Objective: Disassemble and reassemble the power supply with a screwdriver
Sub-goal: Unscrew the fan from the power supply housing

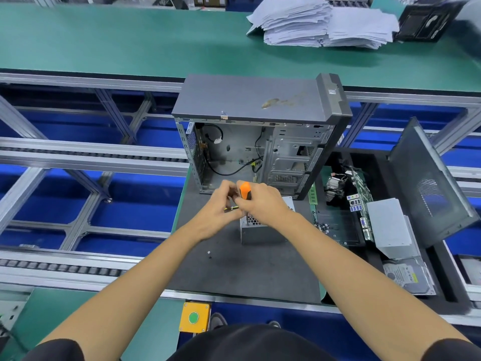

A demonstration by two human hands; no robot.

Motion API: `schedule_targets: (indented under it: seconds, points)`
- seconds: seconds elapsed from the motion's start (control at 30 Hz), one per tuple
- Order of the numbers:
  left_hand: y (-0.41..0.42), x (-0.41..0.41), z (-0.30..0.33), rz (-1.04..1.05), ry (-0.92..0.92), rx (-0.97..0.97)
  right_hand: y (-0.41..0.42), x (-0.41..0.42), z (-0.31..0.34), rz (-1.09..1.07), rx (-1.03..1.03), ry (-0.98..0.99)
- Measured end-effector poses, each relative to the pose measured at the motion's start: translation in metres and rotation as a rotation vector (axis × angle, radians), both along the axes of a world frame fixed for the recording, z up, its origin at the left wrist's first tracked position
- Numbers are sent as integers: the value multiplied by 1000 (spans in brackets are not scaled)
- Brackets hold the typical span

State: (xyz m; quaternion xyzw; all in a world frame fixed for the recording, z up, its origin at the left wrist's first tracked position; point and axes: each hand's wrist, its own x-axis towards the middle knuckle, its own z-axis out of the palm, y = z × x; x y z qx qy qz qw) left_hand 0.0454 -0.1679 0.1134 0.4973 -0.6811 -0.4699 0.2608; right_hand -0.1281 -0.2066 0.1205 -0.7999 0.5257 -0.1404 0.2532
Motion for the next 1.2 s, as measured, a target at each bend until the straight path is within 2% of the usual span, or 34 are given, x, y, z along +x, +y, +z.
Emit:
schedule_targets:
  seconds: [0.07, 0.17, 0.23, 0.27, 0.37, 0.43, 0.6, 0.67, 0.7, 0.77, 0.83, 0.9, 0.97, 1.03, 1.2]
  points:
    - [0, 0, 12, -37, -104, 14, -1, -2, 0, 12, -20, 16]
    - [-1, -6, 27, 140, -215, -20, 0, -4, -1, 38, -51, 85]
    - [-2, -12, 45, 174, -467, -129, 1, -2, -4, 65, -72, 148]
    - [-5, -15, 54, 175, -553, -138, 0, -1, -5, 79, -82, 175]
    - [-16, -24, 75, 110, -637, -47, -1, 2, -7, 74, -90, 185]
    - [-20, -27, 81, 27, -763, -103, 0, 2, -9, 60, -71, 178]
    - [-32, -29, 91, -166, -840, -165, -2, -24, -22, 119, -119, -29]
    - [-37, -29, 92, -261, -905, -243, -7, -38, -34, 0, -152, -162]
    - [-40, -29, 93, -309, -925, -267, -11, -41, -41, -88, -179, -148]
    - [-45, -32, 97, -400, -922, -256, -23, -38, -55, -188, -186, 51]
    - [-50, -35, 102, -488, -890, -202, -33, -27, -64, -170, -103, 247]
    - [-52, -40, 108, -558, -891, -114, -37, -20, -70, -103, -39, 362]
    - [-51, -44, 111, -603, -947, -13, -40, -20, -74, -95, -11, 394]
    - [-49, -48, 112, -616, -1010, 6, -41, -21, -74, -103, -12, 399]
    - [-48, -55, 106, -644, -1316, -212, -39, -21, -77, -71, -47, 387]
